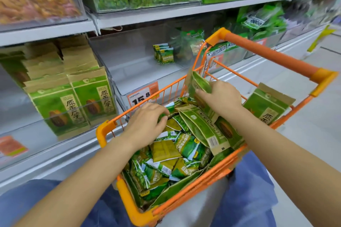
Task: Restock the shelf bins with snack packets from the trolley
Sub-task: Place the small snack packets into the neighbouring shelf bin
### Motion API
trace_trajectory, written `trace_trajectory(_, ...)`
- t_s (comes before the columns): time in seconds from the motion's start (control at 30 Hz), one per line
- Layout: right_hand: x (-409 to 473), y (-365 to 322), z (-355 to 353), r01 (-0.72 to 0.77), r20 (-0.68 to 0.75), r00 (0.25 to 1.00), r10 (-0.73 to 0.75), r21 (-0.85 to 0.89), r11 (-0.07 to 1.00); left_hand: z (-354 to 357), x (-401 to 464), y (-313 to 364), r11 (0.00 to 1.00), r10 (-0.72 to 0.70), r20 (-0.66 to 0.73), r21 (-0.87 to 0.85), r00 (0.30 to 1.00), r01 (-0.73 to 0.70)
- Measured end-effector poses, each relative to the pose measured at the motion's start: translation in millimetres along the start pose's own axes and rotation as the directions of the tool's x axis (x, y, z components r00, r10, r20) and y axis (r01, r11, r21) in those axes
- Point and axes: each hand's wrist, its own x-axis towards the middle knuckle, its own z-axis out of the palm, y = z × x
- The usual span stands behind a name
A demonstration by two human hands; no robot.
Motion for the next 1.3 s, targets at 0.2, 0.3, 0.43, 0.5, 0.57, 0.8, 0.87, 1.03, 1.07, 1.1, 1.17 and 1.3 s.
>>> trace_trajectory(0.2, -33.5, -14.9, -16.5, -0.003, 0.053, 0.995, -0.084, 0.862, 0.507, -18.7, 7.7, 5.7, 0.786, -0.291, -0.083, -0.589, 0.953, 0.189)
trace_trajectory(0.3, -39.2, -37.9, -12.7, -0.013, 0.073, 0.991, -0.115, 0.891, 0.455, -38.1, 9.2, 15.0, 0.436, -0.386, 0.071, -0.865, 0.92, 0.25)
trace_trajectory(0.43, -46.0, -73.3, -6.1, 0.015, 0.055, 0.987, -0.152, 0.906, 0.422, -62.7, -4.3, 15.5, 0.46, -0.388, 0.056, -0.853, 0.92, 0.247)
trace_trajectory(0.5, -50.4, -92.5, -2.4, 0.07, 0.03, 0.975, -0.219, 0.896, 0.438, -73.1, -16.3, 8.8, 0.477, -0.437, 0.011, -0.844, 0.899, 0.243)
trace_trajectory(0.57, -54.5, -115.3, -1.7, 0.099, 0.039, 0.951, -0.308, 0.902, 0.42, -84.3, -34.9, -3.7, 0.459, -0.498, -0.044, -0.861, 0.866, 0.22)
trace_trajectory(0.8, -54.9, -197.8, 1.0, 0.411, -0.028, 0.833, -0.553, 0.7, 0.584, -142.5, -119.9, -66.9, 0.366, -0.846, -0.282, -0.924, 0.453, 0.109)
trace_trajectory(0.87, -47.0, -214.6, 8.1, 0.486, -0.101, 0.821, -0.561, 0.638, 0.597, -159.9, -142.0, -94.7, 0.348, -0.886, -0.274, -0.926, 0.374, 0.147)
trace_trajectory(1.03, -23.8, -236.9, 37.5, 0.457, -0.242, 0.888, -0.391, 0.563, 0.688, -185.7, -146.5, -153.7, 0.306, -0.939, -0.241, -0.912, 0.246, 0.274)
trace_trajectory(1.07, -21.5, -236.5, 42.1, 0.419, -0.245, 0.907, -0.342, 0.606, 0.676, -187.7, -137.9, -162.8, 0.336, -0.932, -0.272, -0.894, 0.237, 0.295)
trace_trajectory(1.1, -19.3, -235.9, 47.3, 0.384, -0.234, 0.922, -0.307, 0.648, 0.658, -188.4, -130.0, -175.0, 0.376, -0.921, -0.315, -0.868, 0.228, 0.323)
trace_trajectory(1.17, -17.0, -233.7, 56.8, 0.315, -0.16, 0.945, -0.286, 0.684, 0.658, -188.3, -110.9, -199.1, 0.434, -0.901, -0.389, -0.821, 0.193, 0.371)
trace_trajectory(1.3, -12.9, -231.3, 70.2, 0.344, -0.073, 0.93, -0.361, 0.52, 0.782, -178.1, -74.4, -261.8, 0.341, -0.94, -0.302, -0.803, 0.16, 0.488)
